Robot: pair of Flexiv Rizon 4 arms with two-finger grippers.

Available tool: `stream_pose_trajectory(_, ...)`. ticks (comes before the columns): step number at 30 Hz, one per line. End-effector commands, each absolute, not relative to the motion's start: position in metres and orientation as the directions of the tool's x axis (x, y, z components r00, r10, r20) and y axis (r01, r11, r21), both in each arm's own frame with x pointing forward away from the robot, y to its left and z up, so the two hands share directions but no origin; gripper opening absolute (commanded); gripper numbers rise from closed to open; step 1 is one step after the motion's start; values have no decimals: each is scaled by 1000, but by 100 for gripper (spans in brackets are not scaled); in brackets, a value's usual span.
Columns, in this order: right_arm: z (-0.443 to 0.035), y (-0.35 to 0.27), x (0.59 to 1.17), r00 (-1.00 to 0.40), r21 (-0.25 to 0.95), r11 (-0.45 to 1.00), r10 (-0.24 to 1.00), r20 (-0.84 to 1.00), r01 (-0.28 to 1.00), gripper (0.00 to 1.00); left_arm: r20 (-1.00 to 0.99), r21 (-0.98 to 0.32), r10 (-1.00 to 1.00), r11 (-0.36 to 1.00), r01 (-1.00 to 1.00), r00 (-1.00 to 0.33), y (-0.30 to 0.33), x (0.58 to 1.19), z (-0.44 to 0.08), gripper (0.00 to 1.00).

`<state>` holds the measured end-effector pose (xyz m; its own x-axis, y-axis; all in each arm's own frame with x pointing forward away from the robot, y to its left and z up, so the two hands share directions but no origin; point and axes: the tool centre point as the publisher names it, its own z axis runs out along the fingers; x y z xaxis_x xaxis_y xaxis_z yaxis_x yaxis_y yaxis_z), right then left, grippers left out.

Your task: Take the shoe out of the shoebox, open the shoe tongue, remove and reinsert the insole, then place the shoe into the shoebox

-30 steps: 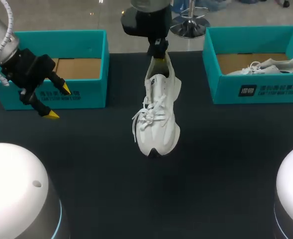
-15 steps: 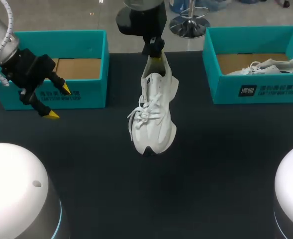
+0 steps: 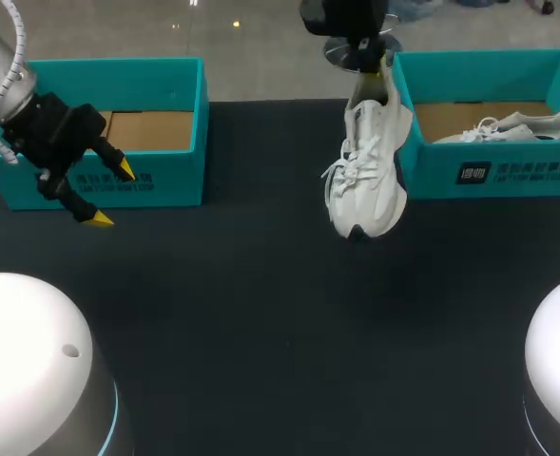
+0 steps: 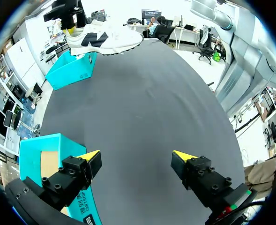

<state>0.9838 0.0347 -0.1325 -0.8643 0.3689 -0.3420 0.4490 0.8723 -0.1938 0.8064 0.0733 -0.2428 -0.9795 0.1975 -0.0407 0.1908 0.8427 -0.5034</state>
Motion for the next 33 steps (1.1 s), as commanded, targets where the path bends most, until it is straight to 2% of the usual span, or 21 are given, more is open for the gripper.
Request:
stream_pose_trajectory(1, -123, -49, 1037, -858, -108, 887, 394, -329, 448, 0, -39, -501, 198, 844, 191, -979, 73, 807, -243, 100)
stream_pose_trajectory(9, -119, -117, 1085, -810, -68, 863, 439, -388, 501, 0, -39, -501, 198, 844, 191, -979, 73, 807, -243, 100)
stream_pose_trajectory(13, -117, -140, 1104, -821, -73, 875, 417, -390, 479, 0, -39, -501, 198, 844, 191, -979, 73, 807, -243, 100)
stream_pose_trajectory(14, -118, -144, 1108, -827, -110, 869, 411, -385, 483, 0, -39, -501, 198, 844, 191, -979, 73, 807, -243, 100)
stream_pose_trajectory(33, -118, -144, 1108, -827, -110, 869, 411, -385, 483, 0, -39, -501, 198, 844, 191, -979, 73, 807, -243, 100)
